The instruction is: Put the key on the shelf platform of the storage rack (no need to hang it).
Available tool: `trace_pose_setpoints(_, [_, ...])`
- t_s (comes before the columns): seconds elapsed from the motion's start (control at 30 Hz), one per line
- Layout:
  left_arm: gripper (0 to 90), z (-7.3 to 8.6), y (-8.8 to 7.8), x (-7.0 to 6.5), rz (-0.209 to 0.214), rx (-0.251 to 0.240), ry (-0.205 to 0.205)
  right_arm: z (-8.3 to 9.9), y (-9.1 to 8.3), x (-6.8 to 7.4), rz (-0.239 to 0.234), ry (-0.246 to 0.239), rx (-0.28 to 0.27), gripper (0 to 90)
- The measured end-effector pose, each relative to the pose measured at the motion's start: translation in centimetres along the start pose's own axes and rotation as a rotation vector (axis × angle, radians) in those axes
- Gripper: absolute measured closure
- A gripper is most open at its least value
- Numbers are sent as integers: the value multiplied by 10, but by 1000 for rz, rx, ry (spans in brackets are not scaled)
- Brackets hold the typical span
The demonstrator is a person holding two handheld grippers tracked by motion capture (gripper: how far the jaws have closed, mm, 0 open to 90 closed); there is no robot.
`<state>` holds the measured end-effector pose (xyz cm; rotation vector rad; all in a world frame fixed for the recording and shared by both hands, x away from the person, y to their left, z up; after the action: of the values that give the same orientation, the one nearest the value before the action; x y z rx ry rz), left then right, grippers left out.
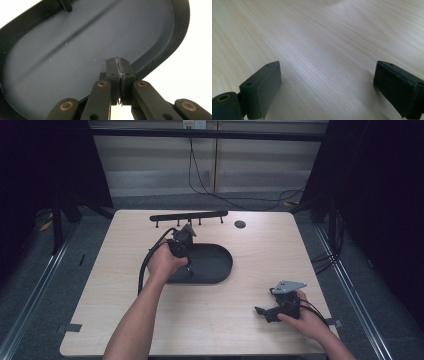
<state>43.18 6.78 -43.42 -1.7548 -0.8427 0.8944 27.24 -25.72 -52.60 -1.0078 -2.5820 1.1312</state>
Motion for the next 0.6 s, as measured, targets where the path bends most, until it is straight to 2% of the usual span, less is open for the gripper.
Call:
trace_pose_setpoints(0.2, [882, 2, 3, 3, -2, 15, 3, 0, 0, 0, -2, 3, 1, 73])
trace_pose_setpoints(0.33, [887, 2, 5, 5, -33, 13, 8, 0, 0, 0, -1, 3, 2, 72])
trace_pose_setpoints(0.4, [887, 3, 7, 7, -32, 18, 9, 0, 0, 0, -1, 3, 2, 72])
trace_pose_setpoints(0.6, [887, 4, 11, 10, -35, 23, -10, 0, 0, 0, -1, 3, 2, 72])
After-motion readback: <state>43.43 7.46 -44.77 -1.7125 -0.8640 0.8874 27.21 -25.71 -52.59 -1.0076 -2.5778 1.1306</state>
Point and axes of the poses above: each handheld gripper's, and its own axes: y roughly forward along the jaws, z roughly out of its underside, x roughly to its left, the point moved 2 cm from there along y, roughly forward along the jaws, and after that the axes turned 12 degrees about -y, right-handed, at the moved point
